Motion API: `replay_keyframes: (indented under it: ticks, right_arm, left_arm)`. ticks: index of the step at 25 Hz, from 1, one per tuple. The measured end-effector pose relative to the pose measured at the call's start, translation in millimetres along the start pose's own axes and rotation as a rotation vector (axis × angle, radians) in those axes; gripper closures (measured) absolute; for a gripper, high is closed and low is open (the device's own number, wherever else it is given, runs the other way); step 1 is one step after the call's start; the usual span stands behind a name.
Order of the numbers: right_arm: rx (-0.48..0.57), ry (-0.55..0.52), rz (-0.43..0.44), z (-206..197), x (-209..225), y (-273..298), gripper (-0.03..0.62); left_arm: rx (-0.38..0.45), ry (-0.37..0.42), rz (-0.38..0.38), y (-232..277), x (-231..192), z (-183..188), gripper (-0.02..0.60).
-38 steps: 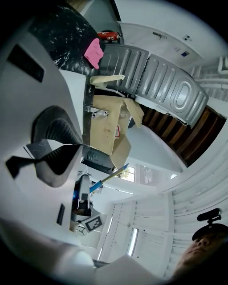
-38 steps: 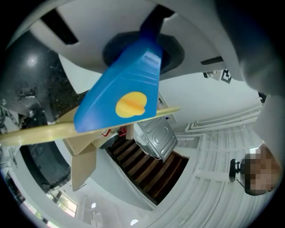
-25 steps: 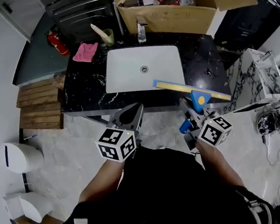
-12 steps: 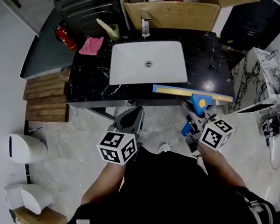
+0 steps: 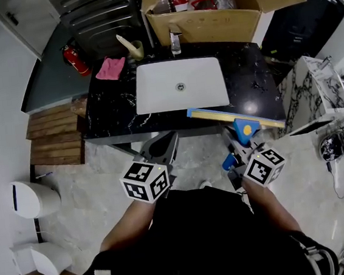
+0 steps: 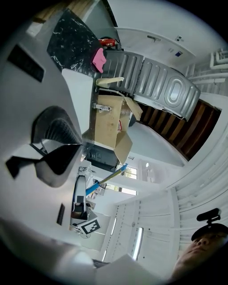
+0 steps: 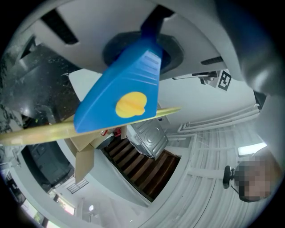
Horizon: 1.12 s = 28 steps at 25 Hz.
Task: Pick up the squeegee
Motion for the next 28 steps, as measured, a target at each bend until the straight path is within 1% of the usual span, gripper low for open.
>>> replay_keyframes:
  ticks: [5,11,16,19,24,28]
  right_arm:
    - [0.022,-0.007,-0.016,-9,-19,15,0.585]
    - [0.011,0.001,-0.062,-23,-35,27,0.585]
    - [0.023,0.025,-0.076,-39,-45,34,0.585]
    - [0.009,0.034,-0.098,-47,-51,36,0.585]
    - [0.010,0.040,-0.114,-54,-55,37,0.585]
    - [0.025,0.047,-0.106,-56,-57,42,0.585]
  left_arm:
    - [-0.009,-0.006,-0.005,-14,-26,0,0.565]
    - [-0.037,-0.011,-0.027,-28,-45,-7,0.565]
    - [-0.053,-0.012,-0.051,-35,-55,-10,0.565]
    - [-0.072,-0.016,-0.063,-39,-59,-15,0.565]
    - [-0.078,-0.009,-0.084,-43,-60,-15,0.565]
    - [-0.088,-0.009,-0.091,-44,-63,-16,0.565]
Point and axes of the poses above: the fingertips, and each gripper's own axes: y forward along the fingers, x to its right, z out of its top, the point moved 1 cm from there along -y, backward along the fingers, and after that the axes turned 7 degrees about z, right-handed, at the moved point
